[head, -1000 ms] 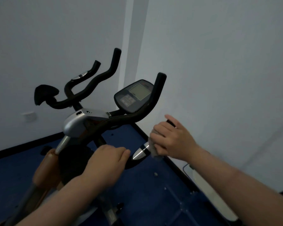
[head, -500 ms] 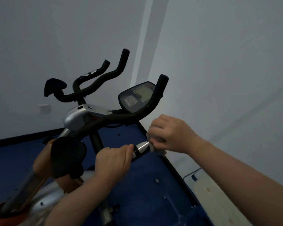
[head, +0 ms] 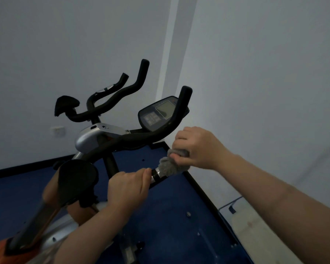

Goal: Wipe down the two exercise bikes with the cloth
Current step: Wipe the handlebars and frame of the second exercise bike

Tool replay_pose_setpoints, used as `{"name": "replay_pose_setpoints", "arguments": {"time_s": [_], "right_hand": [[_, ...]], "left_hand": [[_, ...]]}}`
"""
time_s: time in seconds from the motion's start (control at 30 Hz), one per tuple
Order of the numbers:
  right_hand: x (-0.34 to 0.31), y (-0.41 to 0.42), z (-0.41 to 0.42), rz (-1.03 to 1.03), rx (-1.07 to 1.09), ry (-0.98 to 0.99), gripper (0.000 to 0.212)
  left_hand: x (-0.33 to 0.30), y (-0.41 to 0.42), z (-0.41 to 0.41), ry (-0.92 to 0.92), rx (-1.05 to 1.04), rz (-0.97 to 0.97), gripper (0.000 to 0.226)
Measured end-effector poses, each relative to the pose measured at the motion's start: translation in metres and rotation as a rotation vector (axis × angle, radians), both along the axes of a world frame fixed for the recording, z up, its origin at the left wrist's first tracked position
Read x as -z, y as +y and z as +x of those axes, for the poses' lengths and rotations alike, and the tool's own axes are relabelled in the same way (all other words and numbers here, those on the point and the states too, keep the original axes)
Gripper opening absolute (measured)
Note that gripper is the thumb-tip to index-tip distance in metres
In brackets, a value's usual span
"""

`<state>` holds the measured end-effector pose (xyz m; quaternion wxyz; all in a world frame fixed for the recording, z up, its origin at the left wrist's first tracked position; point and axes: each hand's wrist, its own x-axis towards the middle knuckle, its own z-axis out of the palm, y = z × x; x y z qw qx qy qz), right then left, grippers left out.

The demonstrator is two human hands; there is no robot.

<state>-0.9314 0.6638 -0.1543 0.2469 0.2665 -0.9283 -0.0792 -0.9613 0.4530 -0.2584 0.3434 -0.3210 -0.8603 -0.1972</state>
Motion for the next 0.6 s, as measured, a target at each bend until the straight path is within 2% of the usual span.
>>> {"name": "replay_pose_setpoints", "arguments": {"time_s": [0.03,0.07,0.1,0.17,0.2,0.27,0.3,0.37,0.4,0.47,0.5,0.53,0.57,0.6], "right_hand": [[-0.006,0.001,0.000,-0.056,0.043,-0.121,0.034],[-0.005,-0.002,0.001,-0.211,0.108,-0.166,0.033],[0.002,-0.008,0.004,-0.452,0.168,-0.141,0.027],[0.032,-0.027,0.008,-0.946,0.273,0.111,0.014],[0.046,-0.041,0.009,-1.112,0.333,0.252,0.013],[0.059,-0.066,0.002,-1.278,0.440,0.416,0.017],[0.058,-0.069,-0.001,-1.240,0.490,0.460,0.018],[0.050,-0.053,0.002,-0.873,0.452,0.482,0.017],[0.041,-0.038,0.005,-0.653,0.340,0.391,0.016],[0.012,-0.010,0.008,-0.417,0.156,-0.002,0.012],[0.000,-0.003,0.007,-0.416,0.167,-0.221,0.010],[-0.006,-0.003,0.006,-0.469,0.221,-0.347,0.010],[-0.005,-0.009,0.007,-0.547,0.296,-0.344,0.015],[0.001,-0.019,0.007,-0.617,0.393,-0.248,0.017]], "left_hand": [[0.000,0.001,0.000,0.004,-0.004,0.019,0.054],[0.001,0.001,0.001,0.008,-0.009,0.038,0.062],[0.002,0.000,0.001,0.009,-0.010,0.049,0.068],[0.004,0.000,0.001,0.008,-0.004,0.070,0.071],[0.005,0.000,0.001,0.001,-0.002,0.074,0.071],[0.006,0.000,0.000,-0.012,-0.006,0.069,0.070],[0.005,0.000,-0.001,-0.011,-0.009,0.067,0.070],[0.005,0.000,-0.001,-0.020,-0.005,0.051,0.069],[0.005,0.000,-0.002,-0.015,-0.002,0.052,0.069],[0.004,0.000,-0.002,-0.015,-0.003,0.050,0.070],[0.003,0.000,-0.002,-0.050,0.007,0.038,0.071],[0.002,0.000,0.000,-0.080,0.018,0.035,0.071],[0.001,-0.001,0.001,-0.109,0.018,0.020,0.071],[0.001,-0.002,0.002,-0.136,0.022,-0.001,0.071]]}}
